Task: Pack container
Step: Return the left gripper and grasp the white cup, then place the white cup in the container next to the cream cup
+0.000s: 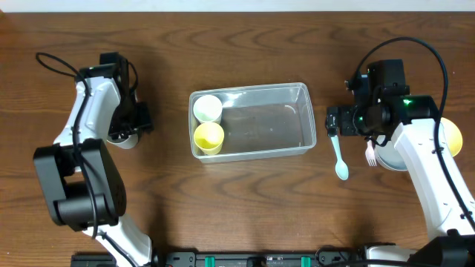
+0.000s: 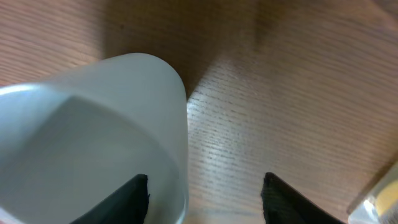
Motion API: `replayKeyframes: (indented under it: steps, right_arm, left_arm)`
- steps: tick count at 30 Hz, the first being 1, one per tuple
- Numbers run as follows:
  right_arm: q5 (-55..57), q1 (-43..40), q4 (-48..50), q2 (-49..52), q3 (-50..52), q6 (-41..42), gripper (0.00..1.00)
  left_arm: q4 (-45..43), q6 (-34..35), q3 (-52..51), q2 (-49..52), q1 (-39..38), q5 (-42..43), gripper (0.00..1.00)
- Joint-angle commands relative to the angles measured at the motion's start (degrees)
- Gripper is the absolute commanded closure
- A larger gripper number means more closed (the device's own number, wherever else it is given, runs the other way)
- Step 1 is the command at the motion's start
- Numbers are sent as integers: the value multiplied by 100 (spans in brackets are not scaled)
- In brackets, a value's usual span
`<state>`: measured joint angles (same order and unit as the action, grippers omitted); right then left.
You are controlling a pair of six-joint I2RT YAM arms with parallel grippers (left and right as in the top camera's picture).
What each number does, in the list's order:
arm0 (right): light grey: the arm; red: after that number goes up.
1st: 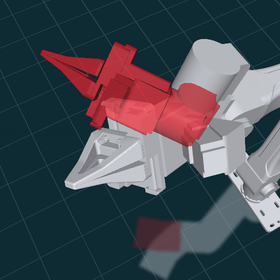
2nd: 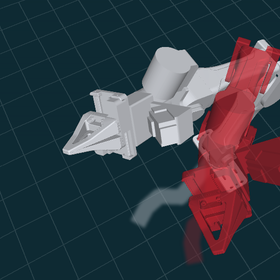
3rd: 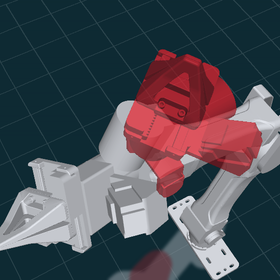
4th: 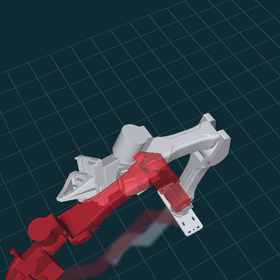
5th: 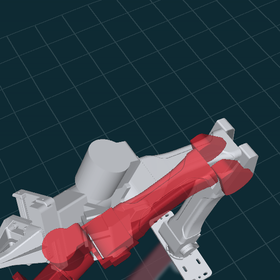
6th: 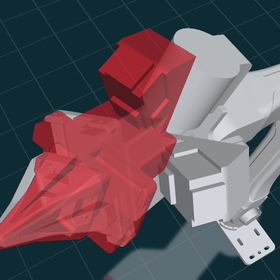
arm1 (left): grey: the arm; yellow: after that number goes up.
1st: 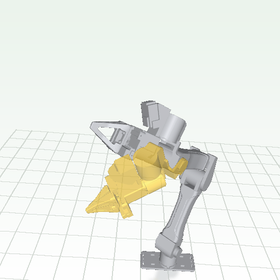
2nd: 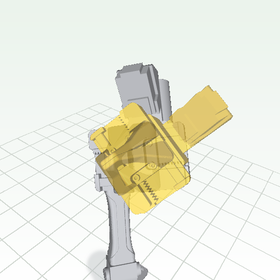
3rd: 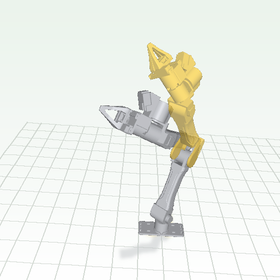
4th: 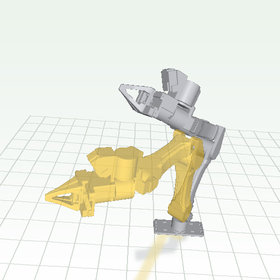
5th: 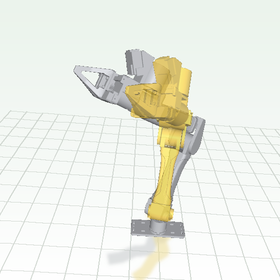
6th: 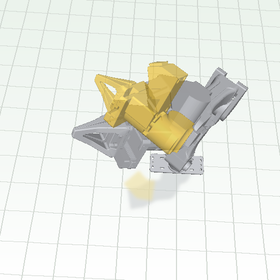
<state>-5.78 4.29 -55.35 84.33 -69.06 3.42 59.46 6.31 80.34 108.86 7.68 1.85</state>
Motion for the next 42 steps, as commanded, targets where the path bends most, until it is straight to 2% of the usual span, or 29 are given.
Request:
replayKeyframes:
  steps: [1,3,7,15,22,26,32,37,42]
  right_arm:
    - [-4,-59,-24,0,-107,-50,1]
    - [-4,-59,-24,0,-107,-50,1]
    - [-4,-59,-22,0,-107,-50,1]
    - [-4,-59,-22,0,-107,-50,1]
    - [-4,-59,-17,0,-107,-52,1]
    - [-4,-59,-15,0,-107,-52,1]
    - [-4,-59,-15,0,-107,-52,1]
    - [-4,-59,-15,0,-107,-50,1]
    - [-4,-59,-13,0,-107,-50,1]
  left_arm:
    - [-2,0,2,138,17,70,64]
    - [-4,0,2,175,17,33,75]
    - [2,0,2,177,17,31,78]
    - [44,0,2,173,17,31,94]
    - [155,7,39,85,0,33,94]
    - [522,33,363,-271,-184,35,94]
    - [1180,153,1364,-1320,-1182,37,94]
    - [938,129,1937,-1788,-2509,33,94]
    - [531,-151,1961,-1530,-3552,35,94]
